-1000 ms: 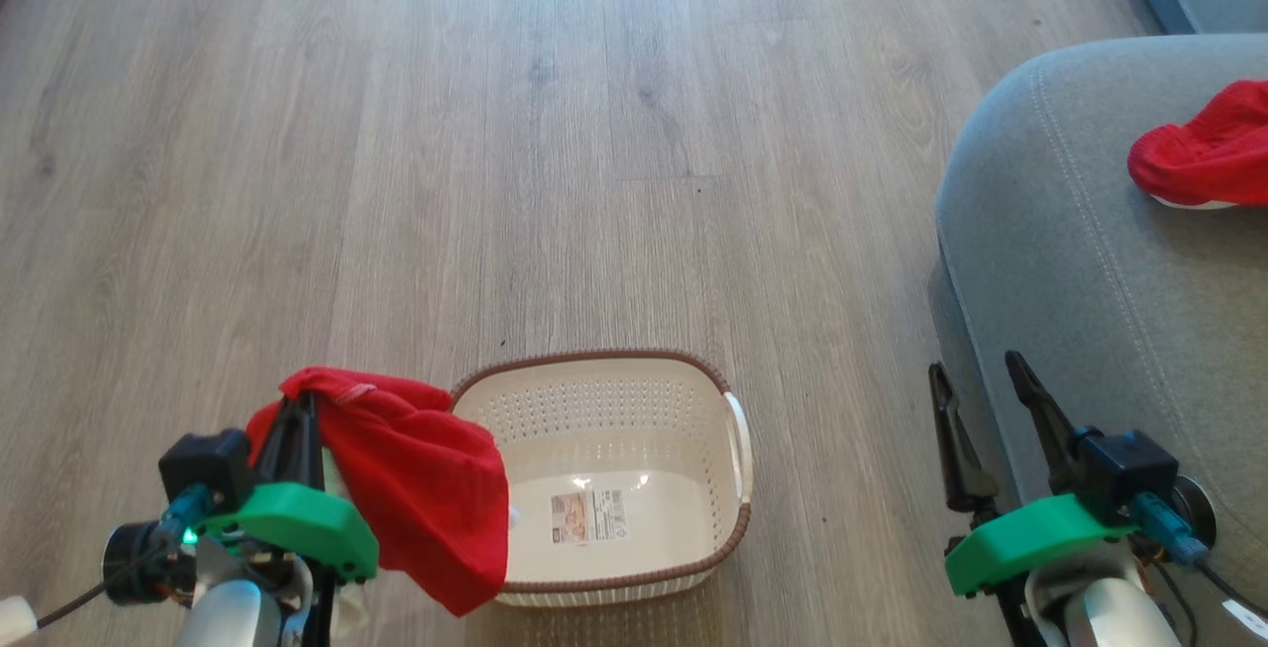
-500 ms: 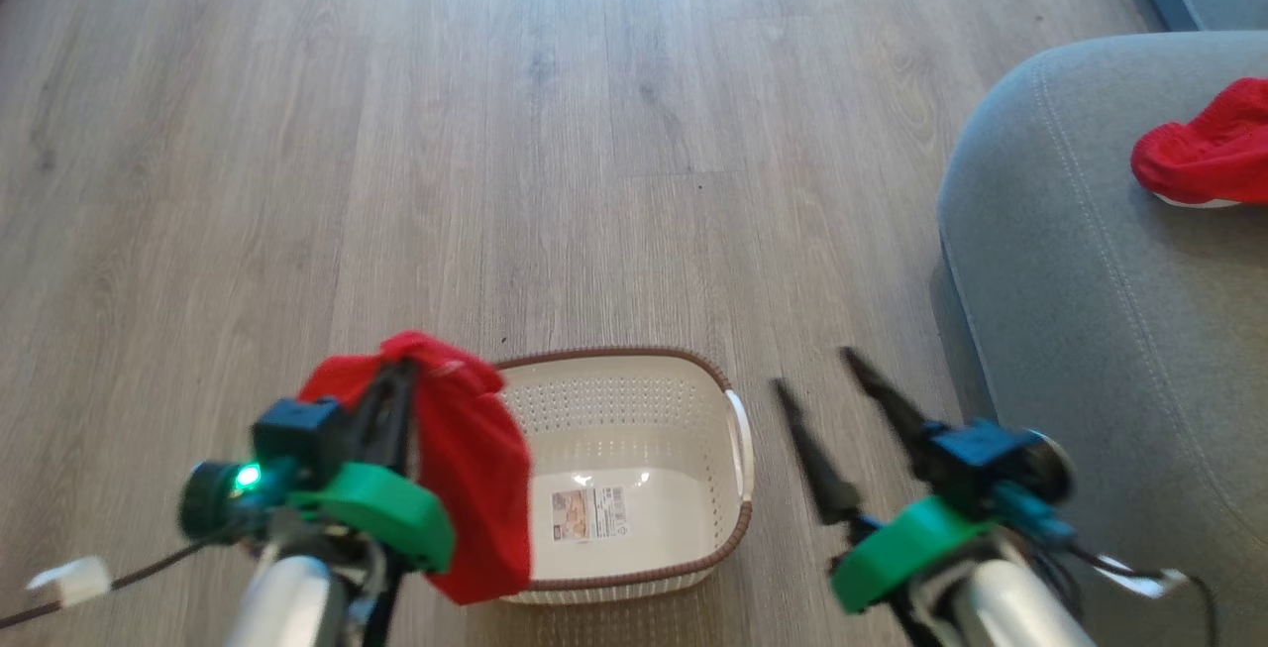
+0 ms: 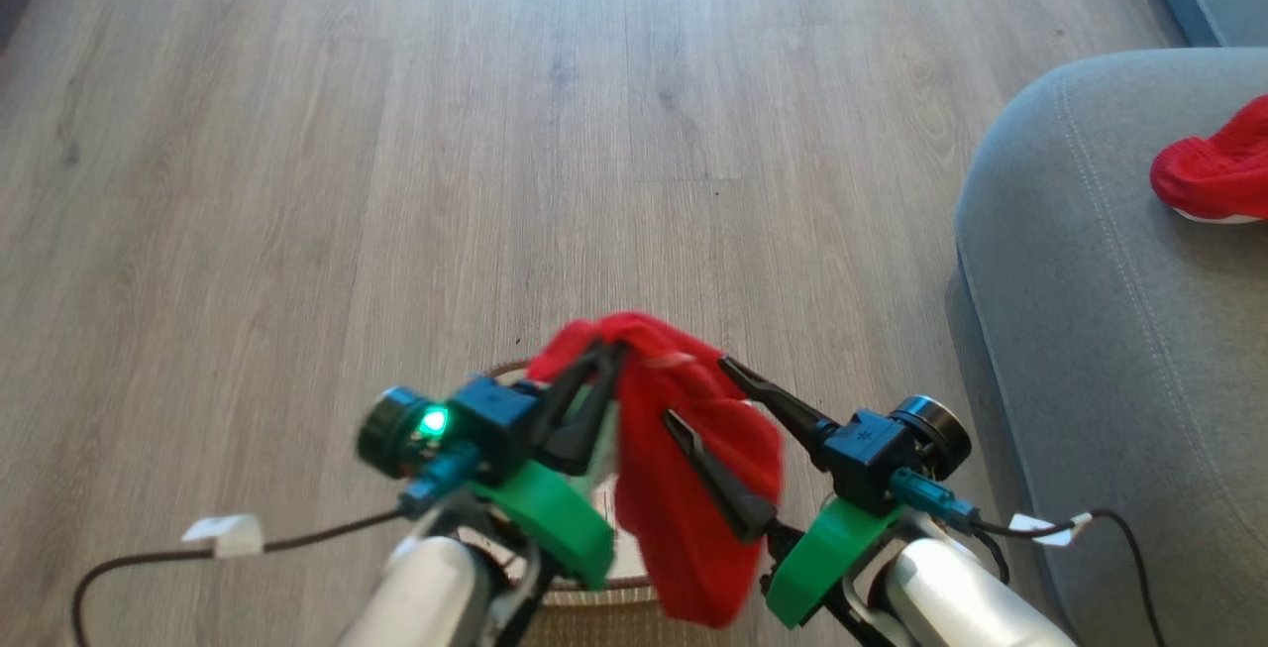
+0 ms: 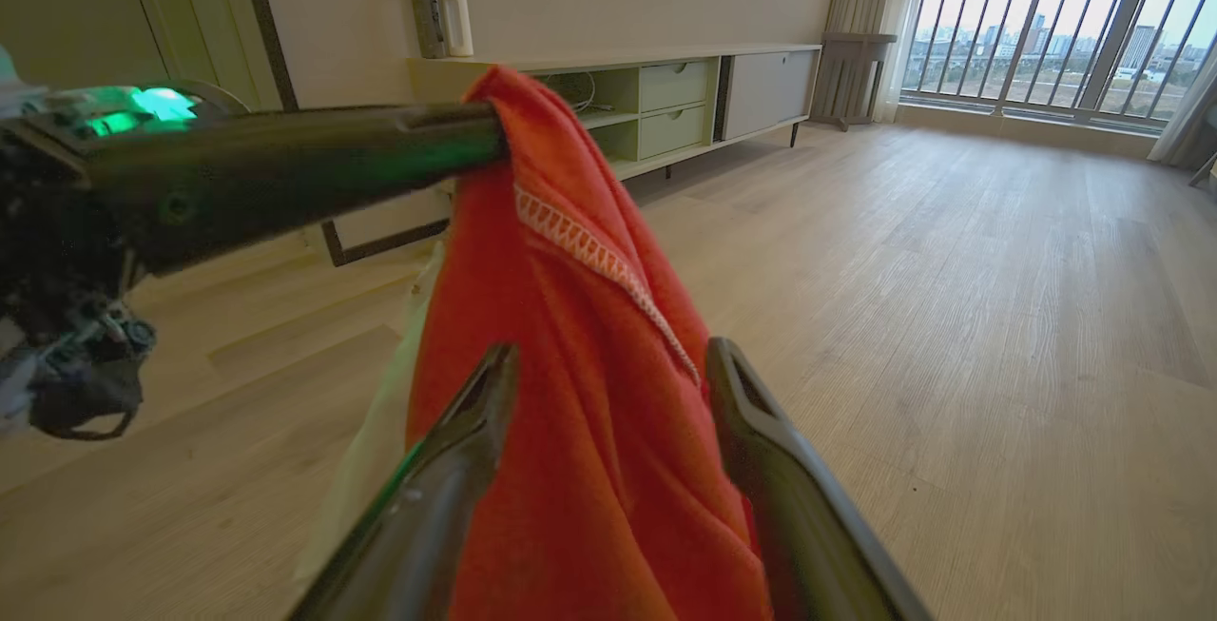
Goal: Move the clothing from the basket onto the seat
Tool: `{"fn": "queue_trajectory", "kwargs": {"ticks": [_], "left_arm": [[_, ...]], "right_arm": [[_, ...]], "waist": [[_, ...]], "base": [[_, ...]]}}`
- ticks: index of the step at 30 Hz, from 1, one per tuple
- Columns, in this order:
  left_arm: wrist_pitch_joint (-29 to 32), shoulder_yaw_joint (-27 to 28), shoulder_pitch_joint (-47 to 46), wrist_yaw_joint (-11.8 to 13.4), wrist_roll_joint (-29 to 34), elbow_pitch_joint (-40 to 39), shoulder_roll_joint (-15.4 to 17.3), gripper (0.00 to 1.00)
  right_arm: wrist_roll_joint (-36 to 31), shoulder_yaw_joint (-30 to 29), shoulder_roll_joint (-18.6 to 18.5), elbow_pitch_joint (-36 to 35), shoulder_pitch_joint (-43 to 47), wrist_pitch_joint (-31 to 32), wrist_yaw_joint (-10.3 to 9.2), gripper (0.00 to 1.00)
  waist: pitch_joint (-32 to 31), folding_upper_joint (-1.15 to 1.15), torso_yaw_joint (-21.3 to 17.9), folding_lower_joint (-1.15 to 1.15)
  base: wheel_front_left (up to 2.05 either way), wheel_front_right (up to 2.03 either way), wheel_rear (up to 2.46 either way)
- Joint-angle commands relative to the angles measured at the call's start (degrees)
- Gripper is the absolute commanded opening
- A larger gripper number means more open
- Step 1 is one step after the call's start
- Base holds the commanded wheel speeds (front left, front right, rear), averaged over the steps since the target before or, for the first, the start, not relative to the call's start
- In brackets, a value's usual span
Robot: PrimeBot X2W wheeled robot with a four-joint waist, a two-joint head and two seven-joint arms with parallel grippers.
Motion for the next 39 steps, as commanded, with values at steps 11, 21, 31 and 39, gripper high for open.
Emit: {"fn": "queue_trajectory", "kwargs": {"ticks": [11, 21, 31, 39], "left_arm": [[3.5, -5.0, -3.3, -1.8, -1.1, -9.6, -1.0, 0.0], [1.7, -3.6, -2.2, -0.7, -2.1, -6.6, 0.0, 1.0], [-4.2, -3.7, -2.3, -0.9, -2.3, 1.7, 0.1, 1.0], [-6.8, -4.7, -2.5, -0.8, -2.5, 6.1, -0.7, 1.0]], "right_arm": [[5.1, 4.4, -1.9, 0.8, -3.9, -0.5, 0.4, 0.0], [9.6, 5.5, -3.7, -0.1, -4.8, -0.5, 0.4, 0.0], [8.9, -3.8, -6.2, -2.7, -1.6, -0.5, 0.4, 0.0], [7.4, -9.7, -7.6, -4.7, 0.6, -0.5, 0.4, 0.0]], "waist": [[-0.3, 0.0, 0.7, 0.0], [0.5, 0.0, -1.3, 0.0], [2.0, 0.0, -5.8, 0.0], [2.5, 0.0, -12.0, 0.0]], "base": [[0.0, 0.0, 0.0], [0.0, 0.0, 0.0], [0.0, 0.0, 0.0], [0.0, 0.0, 0.0]]}}
